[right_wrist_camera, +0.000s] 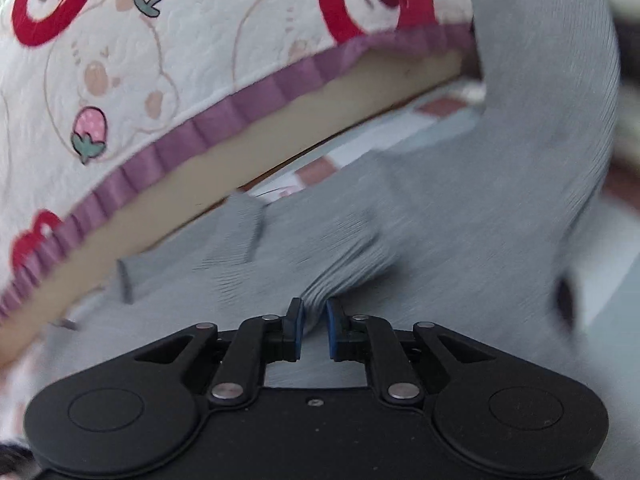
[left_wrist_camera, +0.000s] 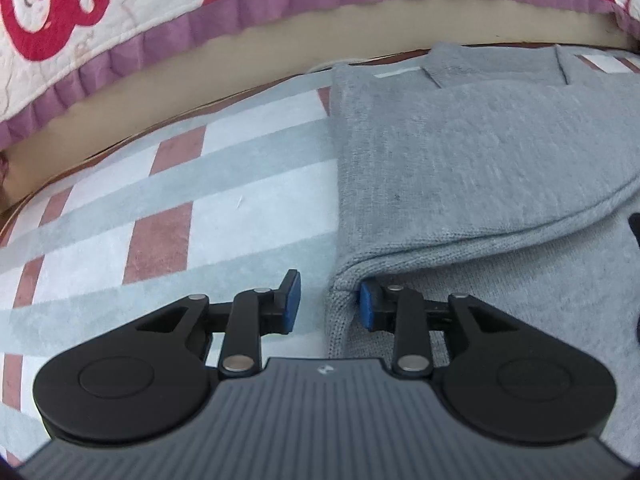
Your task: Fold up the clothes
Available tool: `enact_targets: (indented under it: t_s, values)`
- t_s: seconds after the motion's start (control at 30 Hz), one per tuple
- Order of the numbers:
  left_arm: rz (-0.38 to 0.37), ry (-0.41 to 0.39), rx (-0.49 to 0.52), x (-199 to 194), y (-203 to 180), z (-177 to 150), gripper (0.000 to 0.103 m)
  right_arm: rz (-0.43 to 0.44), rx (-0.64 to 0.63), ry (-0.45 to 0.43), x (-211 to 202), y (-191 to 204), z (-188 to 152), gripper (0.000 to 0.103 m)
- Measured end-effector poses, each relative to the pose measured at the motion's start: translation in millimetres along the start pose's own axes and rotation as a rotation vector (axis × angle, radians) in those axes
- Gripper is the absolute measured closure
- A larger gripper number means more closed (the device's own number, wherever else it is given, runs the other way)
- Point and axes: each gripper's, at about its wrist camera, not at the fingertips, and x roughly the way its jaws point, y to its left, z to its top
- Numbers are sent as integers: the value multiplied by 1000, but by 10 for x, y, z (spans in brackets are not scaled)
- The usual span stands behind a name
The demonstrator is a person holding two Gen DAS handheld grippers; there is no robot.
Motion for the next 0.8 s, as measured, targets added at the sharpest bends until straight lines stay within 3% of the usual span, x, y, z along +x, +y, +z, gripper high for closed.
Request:
enact_targets:
  t_s: [0.1, 0.2, 0.27, 0.33, 0.4, 0.57, 0.7, 0.8]
  values:
    - [-77, 81, -108, -45, 106, 35, 51, -6, -9, 3, -297, -305, 188, 89]
    - [-155, 162, -216, -89, 211, 70, 49, -9, -21, 5, -605, -613, 383, 77]
    - [-216, 156, -262, -230, 227, 71, 49, 18, -56, -17, -900, -844, 589, 68]
    - [-253, 130, -251, -416, 159, 85, 48, 35, -76, -51, -1155, -1082, 838, 52]
    - [-245, 105, -223, -569, 17, 116, 47, 48, -68, -74, -1272, -1315, 1141, 48]
    - [-204, 61, -154, -794, -435, 198, 49, 32, -59, -17, -1005, -1635, 1741, 46]
    - [-201, 20, -139, -869, -698, 324, 50, -38, -75, -1, -666, -1540, 1824, 45]
    - [-204, -31, -146, -1001, -819, 472, 48, -141, -174, -35, -498, -1331, 1807, 45]
